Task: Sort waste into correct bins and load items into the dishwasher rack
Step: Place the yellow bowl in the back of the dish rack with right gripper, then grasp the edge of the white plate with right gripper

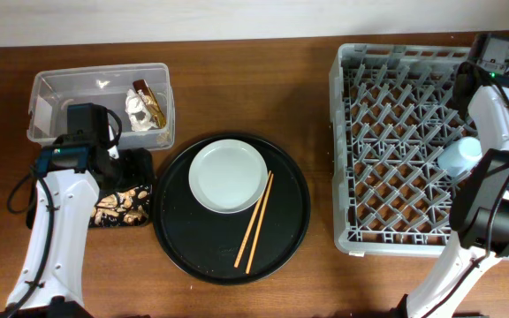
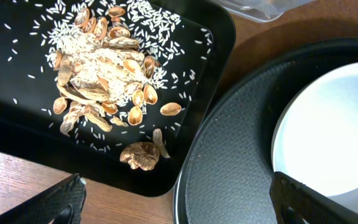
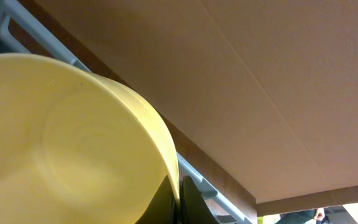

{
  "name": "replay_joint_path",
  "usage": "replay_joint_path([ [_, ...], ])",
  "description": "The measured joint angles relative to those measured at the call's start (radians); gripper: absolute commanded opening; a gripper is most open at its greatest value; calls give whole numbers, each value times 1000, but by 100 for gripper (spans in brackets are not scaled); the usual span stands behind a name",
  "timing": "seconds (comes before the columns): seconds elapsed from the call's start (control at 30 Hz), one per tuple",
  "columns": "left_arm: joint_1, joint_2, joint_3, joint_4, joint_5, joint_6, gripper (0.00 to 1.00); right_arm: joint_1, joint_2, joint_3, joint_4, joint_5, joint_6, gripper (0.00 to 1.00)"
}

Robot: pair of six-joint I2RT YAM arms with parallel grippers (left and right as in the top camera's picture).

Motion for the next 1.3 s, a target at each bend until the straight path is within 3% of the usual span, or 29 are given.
replay_joint_path([
  [0.27,0,0,0,3,9,0,94,29,-5,13,-135,-126,2,11],
  [0.37,0,0,0,3,8,0,94,61,13,10,-183,-289,-1,11],
  [0.5,0,0,0,3,9,0,94,87,15,10,-221,-365,7,4],
  [0.8,0,0,0,3,9,0,94,96,6,10,-351,-502,45,4],
  [0.93,0,0,0,3,9,0,96,99,-83,8,-389,-605,58,6],
  [1.03,0,0,0,4,9,0,99,117,-220,8,-423,-727,60,43],
  [1.17,0,0,0,4,12,-3,99,163,-355,8,-476,-1043,61,50],
  [1.3,0,0,0,-2,12,-3,99,228,-363,8,-580,-1378,63,57],
])
